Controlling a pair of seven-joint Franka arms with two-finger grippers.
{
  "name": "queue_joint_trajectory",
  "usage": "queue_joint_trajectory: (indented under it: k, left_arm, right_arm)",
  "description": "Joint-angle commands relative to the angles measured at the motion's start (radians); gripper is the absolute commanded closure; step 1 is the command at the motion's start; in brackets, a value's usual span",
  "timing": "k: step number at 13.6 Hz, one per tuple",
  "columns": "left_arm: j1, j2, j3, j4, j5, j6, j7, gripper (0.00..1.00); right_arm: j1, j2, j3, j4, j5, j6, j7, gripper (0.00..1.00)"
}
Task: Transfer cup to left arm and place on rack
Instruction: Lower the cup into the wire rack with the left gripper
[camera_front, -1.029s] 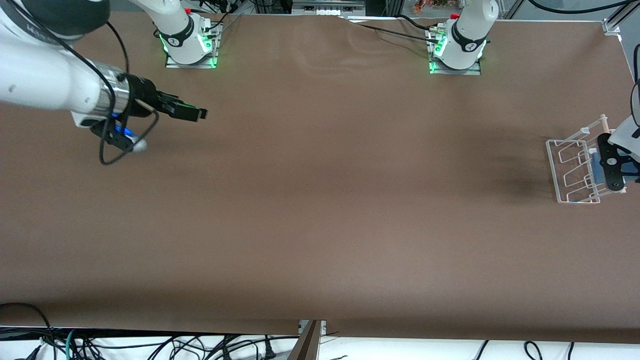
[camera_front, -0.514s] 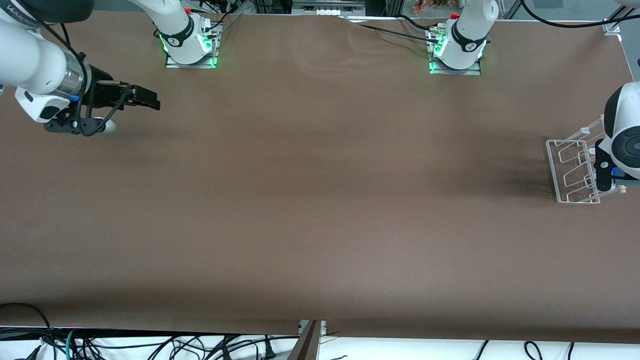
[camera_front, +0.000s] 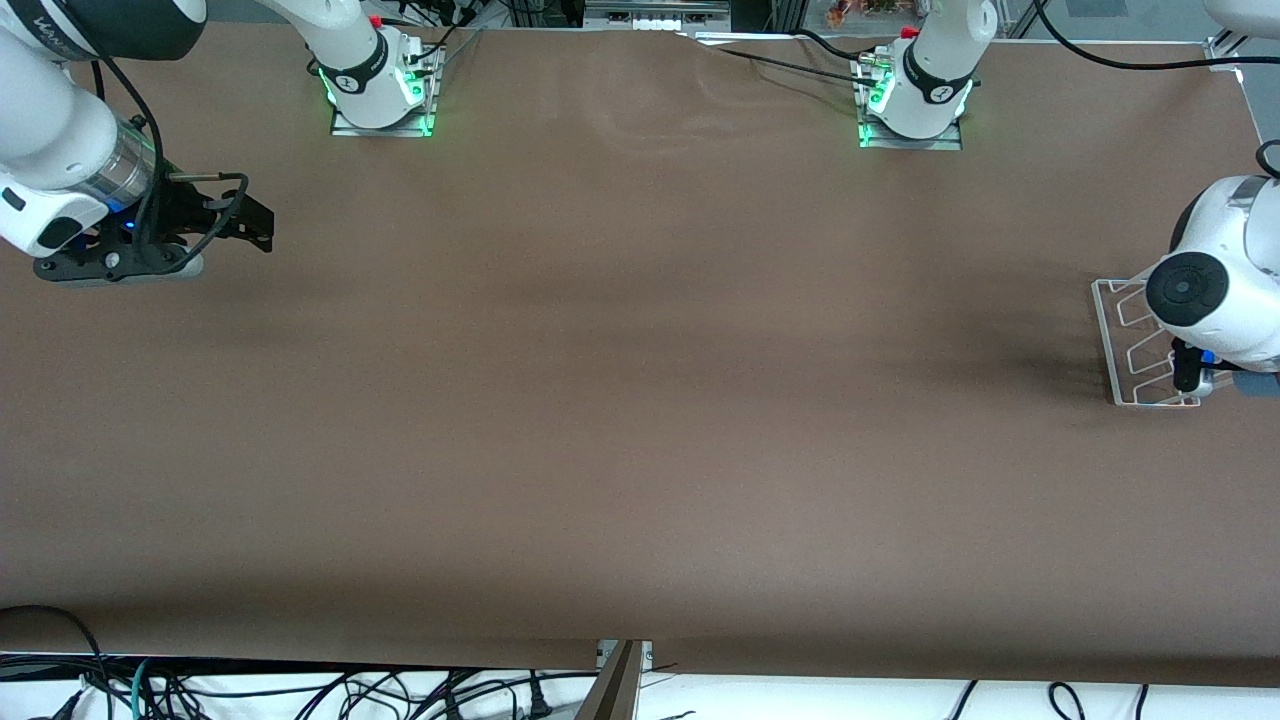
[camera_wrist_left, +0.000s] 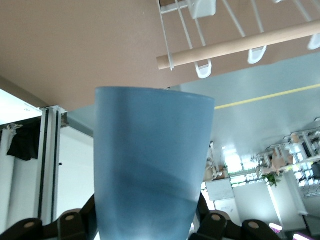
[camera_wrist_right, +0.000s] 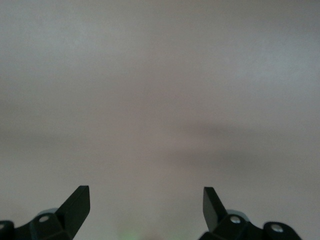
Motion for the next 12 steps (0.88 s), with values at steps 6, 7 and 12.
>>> queue_joint_trajectory:
  k: [6,7,12]
  left_arm:
    - [-0.003,-0.043,0.002,-0.191,0.254,0.057,-0.277,1.0]
    - [-0.002,-0.046,0.007,-0.21,0.275,0.069,-0.311,1.0]
    - [0.001,-0.047,0.014,-0.27,0.315,0.072,-0.385,1.0]
  right_arm:
    - [-0.005,0.064,-0.003,0.114,-0.012,0.024,0.008,0.0]
    - [0.002,0.077,-0.001,0.122,-0.008,0.045,0.019,0.0]
    - [0.051,0.088,0.003,0.124,-0.018,0.064,0.089,0.0]
